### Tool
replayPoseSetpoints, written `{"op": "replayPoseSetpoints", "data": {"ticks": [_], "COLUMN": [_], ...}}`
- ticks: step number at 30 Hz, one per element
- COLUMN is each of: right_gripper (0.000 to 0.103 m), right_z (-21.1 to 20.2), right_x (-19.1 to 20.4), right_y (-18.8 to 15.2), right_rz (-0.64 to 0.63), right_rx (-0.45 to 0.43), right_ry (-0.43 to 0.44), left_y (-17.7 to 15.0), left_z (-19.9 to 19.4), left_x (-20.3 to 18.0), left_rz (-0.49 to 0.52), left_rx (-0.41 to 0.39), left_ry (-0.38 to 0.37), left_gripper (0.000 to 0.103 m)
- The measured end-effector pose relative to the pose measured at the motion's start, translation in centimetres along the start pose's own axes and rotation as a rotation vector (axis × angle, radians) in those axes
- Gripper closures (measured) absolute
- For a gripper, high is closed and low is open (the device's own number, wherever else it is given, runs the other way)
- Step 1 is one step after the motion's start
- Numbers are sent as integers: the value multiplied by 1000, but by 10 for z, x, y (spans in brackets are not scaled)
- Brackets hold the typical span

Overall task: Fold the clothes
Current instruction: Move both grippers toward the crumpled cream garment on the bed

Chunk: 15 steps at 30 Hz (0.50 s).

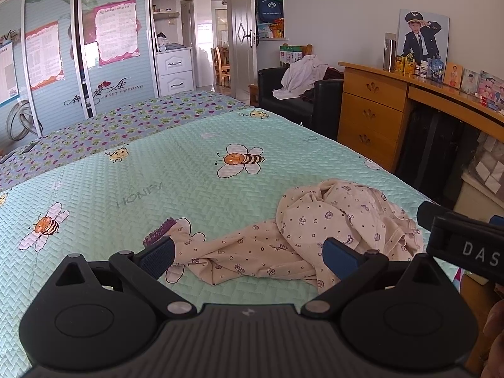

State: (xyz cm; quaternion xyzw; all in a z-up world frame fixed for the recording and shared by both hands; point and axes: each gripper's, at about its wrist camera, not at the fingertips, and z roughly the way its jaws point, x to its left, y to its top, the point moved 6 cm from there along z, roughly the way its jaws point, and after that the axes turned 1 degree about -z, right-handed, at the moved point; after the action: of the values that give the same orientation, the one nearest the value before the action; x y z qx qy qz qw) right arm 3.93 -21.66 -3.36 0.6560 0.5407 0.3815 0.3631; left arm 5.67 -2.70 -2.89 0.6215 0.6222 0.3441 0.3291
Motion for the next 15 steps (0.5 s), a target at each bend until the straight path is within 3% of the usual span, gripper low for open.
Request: {"op": "replayPoseSetpoints", "data": {"ticks": [15], "right_gripper": [1], "right_z": [10], "right_x": [2], "right_y": [-6], "right_rz": [2], "right_rx": [24], "right_ry": [-2], "left_y": [-5], "left_z": [7], "left_x": [-1], "left_rz": [1], "left_rx": [23], "left_ry": [4], "left_gripper": [0]}}
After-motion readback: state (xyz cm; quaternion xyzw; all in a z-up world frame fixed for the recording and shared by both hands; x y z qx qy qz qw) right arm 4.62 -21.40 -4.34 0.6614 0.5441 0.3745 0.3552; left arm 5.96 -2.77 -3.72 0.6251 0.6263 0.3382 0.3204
